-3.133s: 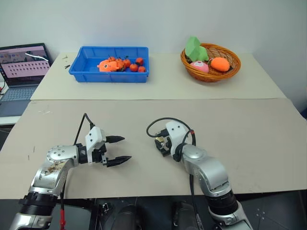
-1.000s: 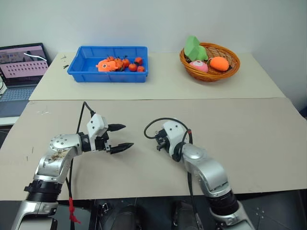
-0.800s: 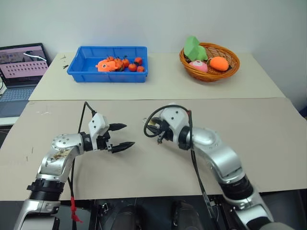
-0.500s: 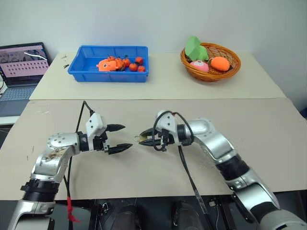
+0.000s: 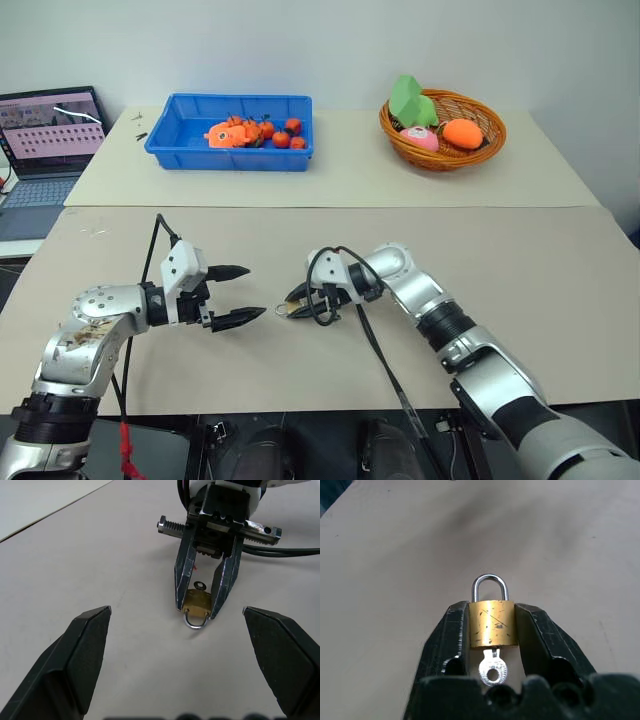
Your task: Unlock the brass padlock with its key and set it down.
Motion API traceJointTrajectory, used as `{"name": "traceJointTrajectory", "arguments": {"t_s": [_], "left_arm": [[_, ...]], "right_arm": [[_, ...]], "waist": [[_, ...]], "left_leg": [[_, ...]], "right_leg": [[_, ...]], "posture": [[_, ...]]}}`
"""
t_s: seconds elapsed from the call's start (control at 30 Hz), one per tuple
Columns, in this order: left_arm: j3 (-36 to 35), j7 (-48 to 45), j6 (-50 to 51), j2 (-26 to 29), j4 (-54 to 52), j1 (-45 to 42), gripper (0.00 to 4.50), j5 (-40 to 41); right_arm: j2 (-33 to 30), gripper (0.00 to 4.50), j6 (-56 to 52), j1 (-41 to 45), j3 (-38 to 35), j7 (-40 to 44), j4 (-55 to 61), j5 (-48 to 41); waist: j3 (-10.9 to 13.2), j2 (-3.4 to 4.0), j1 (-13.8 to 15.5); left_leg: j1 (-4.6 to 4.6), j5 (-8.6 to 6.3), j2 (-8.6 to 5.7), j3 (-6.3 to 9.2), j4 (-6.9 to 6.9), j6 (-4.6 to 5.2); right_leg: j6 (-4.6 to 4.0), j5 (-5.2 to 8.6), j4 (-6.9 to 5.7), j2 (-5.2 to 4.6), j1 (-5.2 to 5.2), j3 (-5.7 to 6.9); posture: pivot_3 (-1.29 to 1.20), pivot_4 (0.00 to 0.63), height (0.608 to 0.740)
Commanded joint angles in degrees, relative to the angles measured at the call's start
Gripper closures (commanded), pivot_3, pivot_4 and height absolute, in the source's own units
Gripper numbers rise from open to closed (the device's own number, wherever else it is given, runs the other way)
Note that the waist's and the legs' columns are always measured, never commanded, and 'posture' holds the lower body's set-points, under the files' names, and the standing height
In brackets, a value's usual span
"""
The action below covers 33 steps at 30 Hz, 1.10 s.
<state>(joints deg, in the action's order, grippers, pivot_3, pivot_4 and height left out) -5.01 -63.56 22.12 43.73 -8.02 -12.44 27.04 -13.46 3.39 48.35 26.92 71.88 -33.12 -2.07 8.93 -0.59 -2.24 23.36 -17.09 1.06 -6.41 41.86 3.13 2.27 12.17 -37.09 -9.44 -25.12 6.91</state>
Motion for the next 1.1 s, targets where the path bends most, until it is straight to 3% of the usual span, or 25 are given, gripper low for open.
{"name": "traceJointTrajectory", "arguments": {"t_s": [0.03, 0.17, 0.47, 0.6, 0.93, 1.1], "left_arm": [[-0.13, 0.15, -0.54, -0.08, -0.74, -1.20, 0.00, 0.09], [1.21, -0.55, -1.15, -0.67, 0.37, -2.62, 0.00, -0.33], [7.26, -4.83, -3.75, -2.45, 6.24, -7.87, 0.00, -3.03], [10.57, -4.83, -5.76, -4.60, 8.89, -7.88, 0.00, -5.88], [13.24, 3.40, -9.03, -11.63, 10.89, -8.11, 0.00, -12.34], [14.02, 5.92, -9.22, -12.26, 9.27, -6.82, 0.00, -14.88]], "right_arm": [[0.35, 1.62, 1.23, -0.61, -1.59, -1.54, 1.88, 0.47], [-0.68, 0.33, -0.07, -1.12, -3.17, -2.60, 4.50, 0.28], [-10.46, 0.33, -15.43, -7.73, -10.83, -1.05, 28.18, -8.33], [-15.48, 0.33, -22.18, -13.31, -16.76, -5.41, 38.12, -11.14], [-19.54, 0.33, -32.53, -21.23, -23.93, -13.84, 53.55, -16.91], [-20.53, 0.33, -34.86, -22.36, -25.61, -16.33, 57.01, -19.15]], "waist": [[0.00, 0.00, -0.01], [0.00, 0.00, -0.01], [0.00, 0.00, 0.69], [0.00, 0.00, 1.30], [0.01, -0.03, 1.62], [0.01, -0.05, 1.71]], "left_leg": [[0.00, 0.00, 0.00, 0.00, 0.00, 0.00], [0.00, 0.00, 0.00, -0.01, 0.00, -0.01], [0.01, 0.00, -0.02, -0.02, 0.00, 0.00], [0.01, 0.00, -0.03, -0.04, 0.00, 0.00], [0.01, -0.01, -0.04, -0.02, 0.04, 0.02], [0.01, -0.02, -0.06, 0.00, 0.05, 0.04]], "right_leg": [[0.00, 0.00, 0.00, 0.00, 0.00, 0.00], [0.00, 0.00, 0.00, 0.00, 0.00, 0.00], [0.00, 0.00, 0.02, 0.00, 0.01, 0.03], [0.00, 0.00, 0.02, -0.01, 0.02, 0.03], [0.00, -0.01, 0.15, -0.05, 0.02, 0.01], [0.00, -0.01, 0.25, -0.08, 0.03, 0.01]], "posture": [[0.00, 0.150, 0.692], [0.00, 0.150, 0.692], [0.00, 0.150, 0.692], [0.00, 0.150, 0.692], [0.00, 0.150, 0.692], [0.00, 0.150, 0.692]]}}
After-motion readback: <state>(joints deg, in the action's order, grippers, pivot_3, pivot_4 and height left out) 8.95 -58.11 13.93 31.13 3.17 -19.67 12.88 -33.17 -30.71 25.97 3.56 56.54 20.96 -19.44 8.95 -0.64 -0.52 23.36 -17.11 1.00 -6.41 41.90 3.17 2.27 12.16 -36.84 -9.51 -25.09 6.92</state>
